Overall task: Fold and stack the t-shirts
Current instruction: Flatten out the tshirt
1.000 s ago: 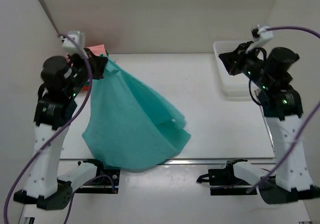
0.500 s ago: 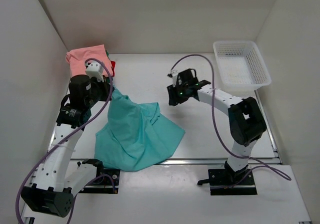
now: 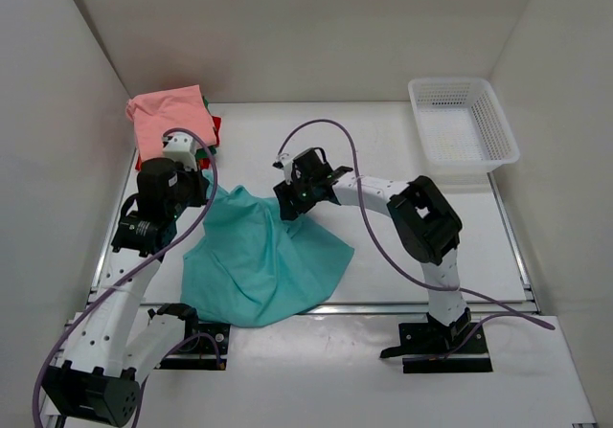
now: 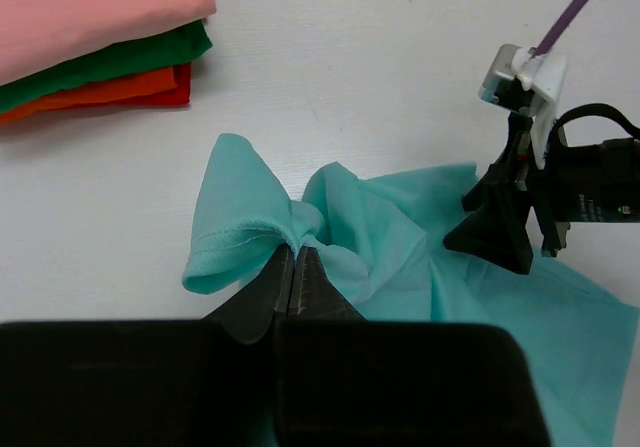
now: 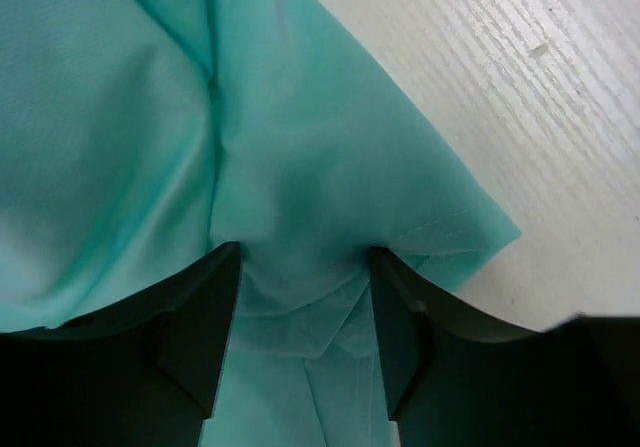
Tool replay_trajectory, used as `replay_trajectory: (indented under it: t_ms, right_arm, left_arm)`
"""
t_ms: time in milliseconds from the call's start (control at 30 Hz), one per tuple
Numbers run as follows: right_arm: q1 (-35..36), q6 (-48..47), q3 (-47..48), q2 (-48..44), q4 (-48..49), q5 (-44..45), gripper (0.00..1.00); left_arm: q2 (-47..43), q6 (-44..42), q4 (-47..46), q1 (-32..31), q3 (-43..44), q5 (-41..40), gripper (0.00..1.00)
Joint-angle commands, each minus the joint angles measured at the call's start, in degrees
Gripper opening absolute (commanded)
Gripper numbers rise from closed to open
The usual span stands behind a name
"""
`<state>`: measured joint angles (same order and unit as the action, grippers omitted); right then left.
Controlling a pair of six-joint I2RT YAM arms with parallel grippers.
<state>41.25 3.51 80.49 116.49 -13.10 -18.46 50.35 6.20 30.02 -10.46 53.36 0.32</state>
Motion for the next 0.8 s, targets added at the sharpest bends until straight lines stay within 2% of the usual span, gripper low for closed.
replay_trajectory:
  t_ms: [0,67,100,267,367,400,533,667,733,767]
  right_arm:
    - [0.67,0.19,6.33,3.82,-1.03,-0.79,0.50]
    - [1.28,-0.78,8.81,5.59,-4.28,-0.26,0.06]
    - [1.63,-0.35,10.03,5.07,-4.82,0.87,0.01]
    - [1.02,0.53,6.26,-11.96,-5.79,11.05,0.00]
    - [0.76,0.63,4.77,-26.70,-7.46,17.29,0.01]
    - [0.58,1.41,4.68,-29.01,-7.46,18.27,0.00]
    - [-1.53,4.13,5.64,-42.19,-12.46,19.93,0.00]
    - [-2.31,6.24,5.56,-53.52,-15.81,21.18,0.00]
    - [-6.86,8.61,5.29,-57.06,-16.86,16.56,0.00]
    - [-11.76,8.71,5.38,-58.03,-17.56,12.52,0.00]
  left_arm:
    - [-1.48,-1.01,-0.23,-0.53,-0.45,-3.04,0.00]
    - [-1.74,-1.18,-0.31,-0.62,-0.54,-3.39,0.00]
    - [-1.66,-1.27,-0.23,-0.44,-0.63,-4.00,0.00]
    - [-2.80,0.30,-0.75,1.05,1.21,-1.03,0.00]
    - [-4.12,1.53,0.12,1.41,6.29,0.21,0.00]
    - [-4.90,1.80,0.21,1.41,7.27,0.30,0.00]
    - [-6.13,3.38,2.40,1.32,15.87,1.01,0.00]
    - [-6.40,3.56,5.22,-2.88,25.89,-0.23,0.00]
    - [-5.18,3.04,5.05,-4.39,28.45,-2.69,0.00]
    - [-3.69,2.86,5.31,-4.66,30.12,-3.12,0.00]
